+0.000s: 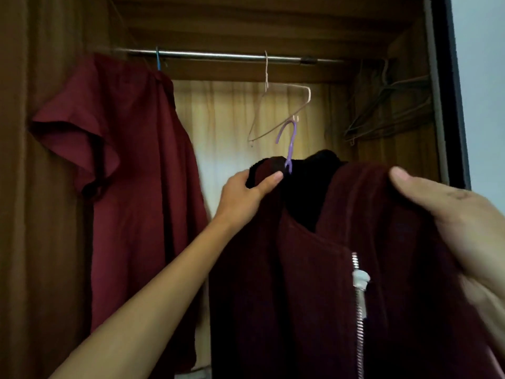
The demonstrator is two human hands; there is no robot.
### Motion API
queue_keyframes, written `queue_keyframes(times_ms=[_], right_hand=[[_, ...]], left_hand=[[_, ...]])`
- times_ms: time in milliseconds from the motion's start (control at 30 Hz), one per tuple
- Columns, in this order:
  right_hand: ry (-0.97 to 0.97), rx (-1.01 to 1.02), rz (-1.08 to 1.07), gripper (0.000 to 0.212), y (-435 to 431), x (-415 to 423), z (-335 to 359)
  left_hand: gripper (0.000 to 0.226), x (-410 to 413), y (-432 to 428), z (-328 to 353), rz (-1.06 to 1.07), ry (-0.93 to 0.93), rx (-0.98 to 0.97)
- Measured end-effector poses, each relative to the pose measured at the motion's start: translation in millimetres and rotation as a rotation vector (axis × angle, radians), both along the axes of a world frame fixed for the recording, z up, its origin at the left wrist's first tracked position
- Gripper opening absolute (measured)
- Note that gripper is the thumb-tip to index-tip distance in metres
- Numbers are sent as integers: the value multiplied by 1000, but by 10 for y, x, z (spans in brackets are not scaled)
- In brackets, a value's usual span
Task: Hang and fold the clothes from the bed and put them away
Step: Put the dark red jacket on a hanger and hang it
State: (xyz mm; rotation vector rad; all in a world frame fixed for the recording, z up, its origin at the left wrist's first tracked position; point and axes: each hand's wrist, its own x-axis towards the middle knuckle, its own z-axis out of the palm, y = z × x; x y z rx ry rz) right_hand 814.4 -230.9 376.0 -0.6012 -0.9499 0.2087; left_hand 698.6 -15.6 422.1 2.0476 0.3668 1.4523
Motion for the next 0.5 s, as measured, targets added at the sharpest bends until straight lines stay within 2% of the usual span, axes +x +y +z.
queue_keyframes(times_ms=[100, 167, 267, 333, 367, 433, 500], right_hand=[[17, -28, 8, 23, 365, -34, 344], [39, 57, -25, 22, 817, 3, 430], [46, 126, -197, 27, 1314, -7, 623], [66, 150, -196, 29, 1578, -41, 755], [88, 155, -181, 30, 1694, -47, 837], [91, 156, -166, 31, 1839, -89, 1009], [18, 176, -195, 31, 1940, -145, 1183]], left_hand=[[55, 142, 440, 355, 172, 36, -3], [44, 160, 622, 536, 244, 137, -44], [62, 72, 587, 679, 86, 264, -220], [74, 53, 685, 762, -28, 218, -271], [75, 49, 744, 782, -72, 186, -275], [61, 51, 808, 768, -208, 167, -207], [56, 92, 904, 836, -287, 85, -168]])
